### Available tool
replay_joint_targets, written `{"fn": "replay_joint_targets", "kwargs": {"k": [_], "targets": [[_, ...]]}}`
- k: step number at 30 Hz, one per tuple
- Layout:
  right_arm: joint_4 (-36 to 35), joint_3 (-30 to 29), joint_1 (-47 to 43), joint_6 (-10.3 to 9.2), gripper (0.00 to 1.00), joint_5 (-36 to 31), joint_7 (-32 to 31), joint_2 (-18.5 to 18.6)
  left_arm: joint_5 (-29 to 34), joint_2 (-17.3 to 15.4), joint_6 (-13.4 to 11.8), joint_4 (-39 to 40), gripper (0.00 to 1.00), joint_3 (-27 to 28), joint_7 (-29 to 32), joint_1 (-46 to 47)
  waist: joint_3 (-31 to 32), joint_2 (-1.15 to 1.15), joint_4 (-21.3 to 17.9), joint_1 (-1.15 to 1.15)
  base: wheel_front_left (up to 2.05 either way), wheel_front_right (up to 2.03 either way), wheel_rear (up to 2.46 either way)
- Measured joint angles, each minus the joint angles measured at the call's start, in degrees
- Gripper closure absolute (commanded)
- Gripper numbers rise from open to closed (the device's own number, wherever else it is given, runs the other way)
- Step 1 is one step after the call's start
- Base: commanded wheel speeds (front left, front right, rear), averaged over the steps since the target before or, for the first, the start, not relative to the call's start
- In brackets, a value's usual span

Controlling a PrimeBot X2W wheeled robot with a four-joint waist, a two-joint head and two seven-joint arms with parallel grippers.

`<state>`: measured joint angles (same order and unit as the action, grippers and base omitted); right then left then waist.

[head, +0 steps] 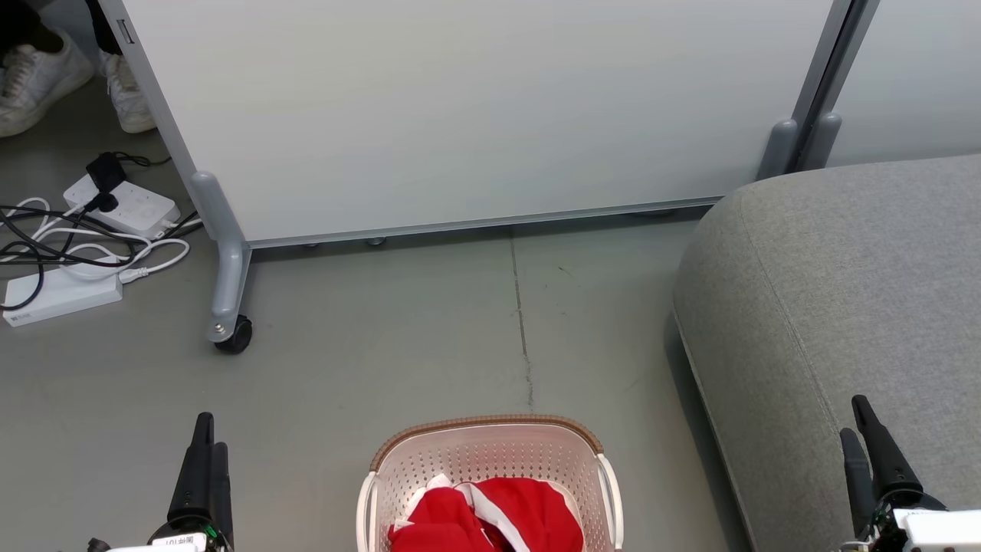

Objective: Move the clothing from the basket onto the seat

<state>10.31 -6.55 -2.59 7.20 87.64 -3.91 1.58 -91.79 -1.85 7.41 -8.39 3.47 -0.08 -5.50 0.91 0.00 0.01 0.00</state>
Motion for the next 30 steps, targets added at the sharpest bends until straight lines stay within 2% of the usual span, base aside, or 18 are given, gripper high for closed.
{"fn": "replay_joint_targets", "kwargs": {"k": [5,16,28,30], "targets": [[0.32,-0.43,0.52,0.0,0.0,-3.93,1.04,0.02,1.82,0.01,0.0,-0.43,0.0,0.59,-0.81,0.09,0.26,0.0,0.01,0.0,0.0,0.0,0.0],[-2.24,-0.6,2.58,0.01,0.0,-20.31,4.08,0.22,8.27,-0.24,0.0,-0.97,0.0,1.24,-3.23,1.29,1.02,0.0,0.12,0.0,0.0,0.0,0.0],[-6.05,2.93,4.66,0.03,0.0,-39.76,6.79,0.42,17.12,-0.41,0.0,-1.3,0.0,-0.01,-5.3,1.76,1.56,0.0,0.74,0.0,0.0,0.0,0.0],[-6.86,4.13,4.88,0.02,0.0,-44.78,7.45,0.42,19.83,-0.43,0.01,-1.1,0.0,-0.05,-5.83,2.47,1.62,0.0,0.95,0.0,0.0,0.0,0.0]]}}
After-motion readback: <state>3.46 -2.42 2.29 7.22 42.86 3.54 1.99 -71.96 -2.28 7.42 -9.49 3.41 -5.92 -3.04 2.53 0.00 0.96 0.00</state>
